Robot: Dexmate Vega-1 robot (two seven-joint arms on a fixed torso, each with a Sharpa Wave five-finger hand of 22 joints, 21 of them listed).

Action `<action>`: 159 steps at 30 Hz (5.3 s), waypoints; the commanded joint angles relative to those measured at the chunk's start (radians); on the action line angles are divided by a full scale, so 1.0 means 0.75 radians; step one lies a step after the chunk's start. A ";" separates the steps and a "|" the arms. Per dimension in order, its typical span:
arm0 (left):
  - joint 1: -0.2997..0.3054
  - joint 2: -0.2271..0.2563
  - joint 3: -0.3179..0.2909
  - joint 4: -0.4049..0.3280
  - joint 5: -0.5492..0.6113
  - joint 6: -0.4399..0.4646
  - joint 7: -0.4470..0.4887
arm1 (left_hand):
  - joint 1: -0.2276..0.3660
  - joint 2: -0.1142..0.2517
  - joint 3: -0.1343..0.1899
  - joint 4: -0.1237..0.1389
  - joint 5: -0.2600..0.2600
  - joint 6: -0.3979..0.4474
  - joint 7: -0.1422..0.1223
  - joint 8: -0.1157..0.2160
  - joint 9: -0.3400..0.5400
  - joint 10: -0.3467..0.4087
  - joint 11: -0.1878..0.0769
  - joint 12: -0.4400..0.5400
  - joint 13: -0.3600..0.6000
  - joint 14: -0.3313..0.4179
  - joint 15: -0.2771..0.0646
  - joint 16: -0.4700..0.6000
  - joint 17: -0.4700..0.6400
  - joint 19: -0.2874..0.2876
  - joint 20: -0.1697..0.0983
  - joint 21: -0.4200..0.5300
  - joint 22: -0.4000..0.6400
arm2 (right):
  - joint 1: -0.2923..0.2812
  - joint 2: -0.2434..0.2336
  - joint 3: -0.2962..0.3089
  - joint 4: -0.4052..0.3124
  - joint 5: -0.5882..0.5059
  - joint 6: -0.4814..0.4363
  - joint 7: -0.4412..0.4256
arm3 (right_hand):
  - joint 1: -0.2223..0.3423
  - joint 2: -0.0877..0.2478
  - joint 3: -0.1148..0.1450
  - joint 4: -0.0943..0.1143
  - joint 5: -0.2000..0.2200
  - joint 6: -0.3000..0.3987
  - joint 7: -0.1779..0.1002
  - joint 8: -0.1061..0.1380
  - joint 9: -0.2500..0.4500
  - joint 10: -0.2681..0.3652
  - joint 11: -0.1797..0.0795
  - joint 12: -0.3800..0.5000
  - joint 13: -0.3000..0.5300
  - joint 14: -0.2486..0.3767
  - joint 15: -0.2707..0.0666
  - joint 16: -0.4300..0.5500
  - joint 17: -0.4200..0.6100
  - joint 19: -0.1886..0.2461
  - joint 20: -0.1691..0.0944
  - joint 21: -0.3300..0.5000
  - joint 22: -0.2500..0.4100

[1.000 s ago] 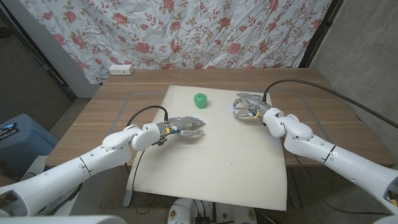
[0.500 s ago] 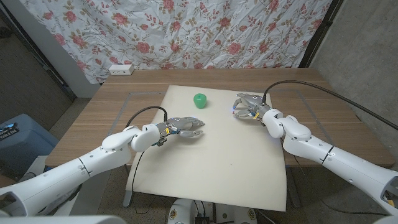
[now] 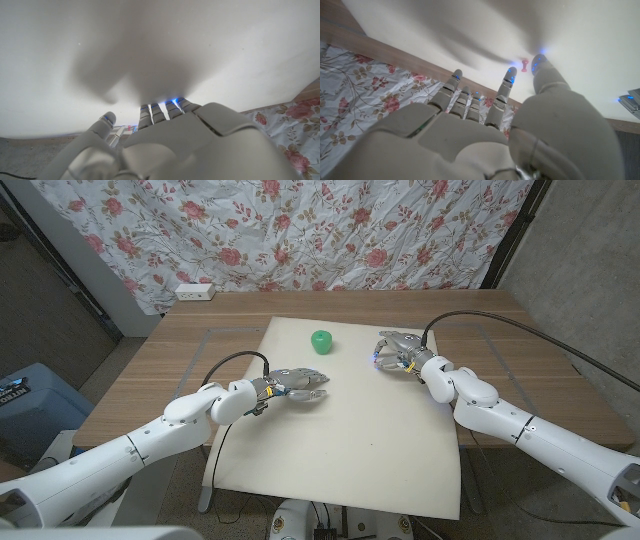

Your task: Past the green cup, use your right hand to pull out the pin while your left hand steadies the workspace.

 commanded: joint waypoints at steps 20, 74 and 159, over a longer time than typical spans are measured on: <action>0.006 0.011 0.001 -0.016 0.002 0.012 -0.020 | 0.024 0.141 0.030 -0.016 0.005 0.017 0.002 0.005 0.003 0.011 -0.004 0.008 0.005 0.011 -0.105 0.004 0.004 0.002 -0.166 0.004 0.006 | 0.001 0.020 0.003 0.046 0.053 0.035 -0.080 | 0.059 0.042 0.005 0.011 -0.001 0.125 -0.007 0.073 0.022 0.064 -0.012 0.013 0.005 0.044 -0.027 0.017 0.012 0.045 -0.020 -0.002 0.004; -0.010 -0.007 0.018 0.003 -0.002 0.013 -0.030 | 0.031 0.131 0.064 -0.033 0.000 0.023 0.000 0.003 0.004 0.019 -0.008 0.007 0.006 0.014 -0.103 0.002 0.004 0.008 -0.165 0.002 0.006 | 0.001 0.039 0.024 0.103 0.154 0.102 -0.142 | 0.152 0.121 0.006 0.012 -0.001 0.314 -0.014 0.182 0.056 0.159 -0.050 0.020 0.004 0.091 -0.078 0.037 0.024 0.094 -0.046 -0.005 0.005; -0.036 -0.022 0.036 0.042 -0.039 0.017 -0.055 | 0.031 0.120 0.098 -0.055 -0.007 0.023 -0.001 0.003 0.005 0.029 -0.005 0.005 0.006 0.017 -0.101 0.002 0.004 0.012 -0.164 0.001 0.006 | 0.000 -0.005 0.090 0.048 0.327 0.136 -0.095 | 0.142 0.148 -0.023 0.019 0.007 0.378 -0.010 0.198 0.049 0.190 -0.061 0.009 0.004 0.078 -0.077 0.040 0.042 0.093 -0.042 -0.013 0.006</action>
